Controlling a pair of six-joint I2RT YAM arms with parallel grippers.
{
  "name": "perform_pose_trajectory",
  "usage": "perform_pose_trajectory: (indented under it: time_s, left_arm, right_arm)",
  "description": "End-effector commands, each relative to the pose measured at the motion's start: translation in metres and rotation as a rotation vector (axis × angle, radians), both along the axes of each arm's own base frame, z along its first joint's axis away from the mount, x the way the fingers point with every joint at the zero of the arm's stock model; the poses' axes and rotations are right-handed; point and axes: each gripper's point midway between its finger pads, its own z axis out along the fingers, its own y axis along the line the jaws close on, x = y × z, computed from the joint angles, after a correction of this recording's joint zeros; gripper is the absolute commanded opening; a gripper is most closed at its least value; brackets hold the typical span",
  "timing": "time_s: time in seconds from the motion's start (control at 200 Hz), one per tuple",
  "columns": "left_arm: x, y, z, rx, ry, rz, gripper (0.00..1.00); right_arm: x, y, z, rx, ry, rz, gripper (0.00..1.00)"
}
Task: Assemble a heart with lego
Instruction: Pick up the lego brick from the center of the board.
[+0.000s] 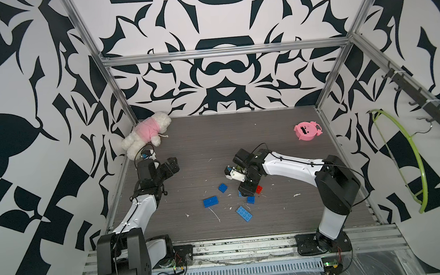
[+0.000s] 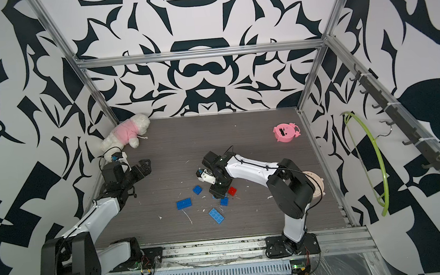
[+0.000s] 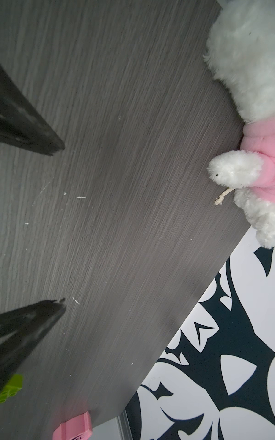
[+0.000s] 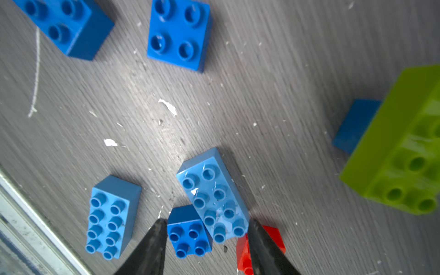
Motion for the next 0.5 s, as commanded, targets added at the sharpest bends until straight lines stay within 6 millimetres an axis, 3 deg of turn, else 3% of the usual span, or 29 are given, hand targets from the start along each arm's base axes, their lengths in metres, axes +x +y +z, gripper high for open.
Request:
perform_pose_trajectory:
  time_s: [0.0, 0.15, 0.495]
  left_arm:
    - [0.004, 0.000, 0.010, 0.002, -0.030, -0.002, 0.99]
    - [0.004, 0.000, 0.010, 0.001, -0.028, -0.003, 0.99]
    - [0.005, 0.000, 0.009, 0.001, -0.026, -0.002, 0.99]
  right_arm:
    - [-0.001, -0.004, 0.005, -0.003, 0.011, 0.020, 0.56]
    - [0.000, -0.012, -0.008, -0.058, 0.017, 0.016, 0.56]
    - [0.007, 0.005, -0.009, -0.004, 0.021, 0.023, 0.54]
